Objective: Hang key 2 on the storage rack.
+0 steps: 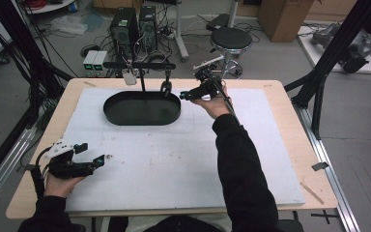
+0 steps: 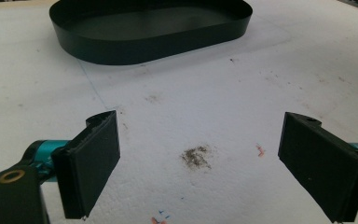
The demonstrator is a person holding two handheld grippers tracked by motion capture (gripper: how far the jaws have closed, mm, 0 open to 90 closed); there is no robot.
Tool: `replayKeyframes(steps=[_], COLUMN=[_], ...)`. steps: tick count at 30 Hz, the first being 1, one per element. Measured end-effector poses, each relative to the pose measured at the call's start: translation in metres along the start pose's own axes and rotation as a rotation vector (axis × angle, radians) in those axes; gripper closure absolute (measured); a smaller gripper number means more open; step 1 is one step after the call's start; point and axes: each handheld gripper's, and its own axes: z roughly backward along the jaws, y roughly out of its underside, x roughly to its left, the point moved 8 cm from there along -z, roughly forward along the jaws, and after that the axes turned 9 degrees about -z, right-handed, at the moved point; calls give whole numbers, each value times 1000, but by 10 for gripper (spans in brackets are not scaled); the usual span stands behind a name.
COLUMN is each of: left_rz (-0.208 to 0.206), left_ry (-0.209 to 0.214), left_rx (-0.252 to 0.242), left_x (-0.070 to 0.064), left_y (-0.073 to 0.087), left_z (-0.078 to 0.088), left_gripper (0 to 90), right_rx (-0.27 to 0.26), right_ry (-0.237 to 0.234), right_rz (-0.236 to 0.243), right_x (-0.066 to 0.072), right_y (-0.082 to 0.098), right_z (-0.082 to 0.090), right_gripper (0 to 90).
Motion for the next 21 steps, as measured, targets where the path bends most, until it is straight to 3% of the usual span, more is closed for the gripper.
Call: replayKeyframes(steps=[3,12,21], left_rz=[-4,-9,-9], left_ry=[1,4,3], left_rx=[5,15,18], left_x=[0,-1,-1], left_y=[0,1,2], left_z=[-1,-2,-2], left_gripper=[130,130,130], right_rx=[14,-34,-65], right_ry=[11,4,-19], right_rz=[-13,-65,-82], right_x=[-8,-25,-37], right_y=[9,31,52], right_z=[5,28,46], right_gripper=[8,8,8])
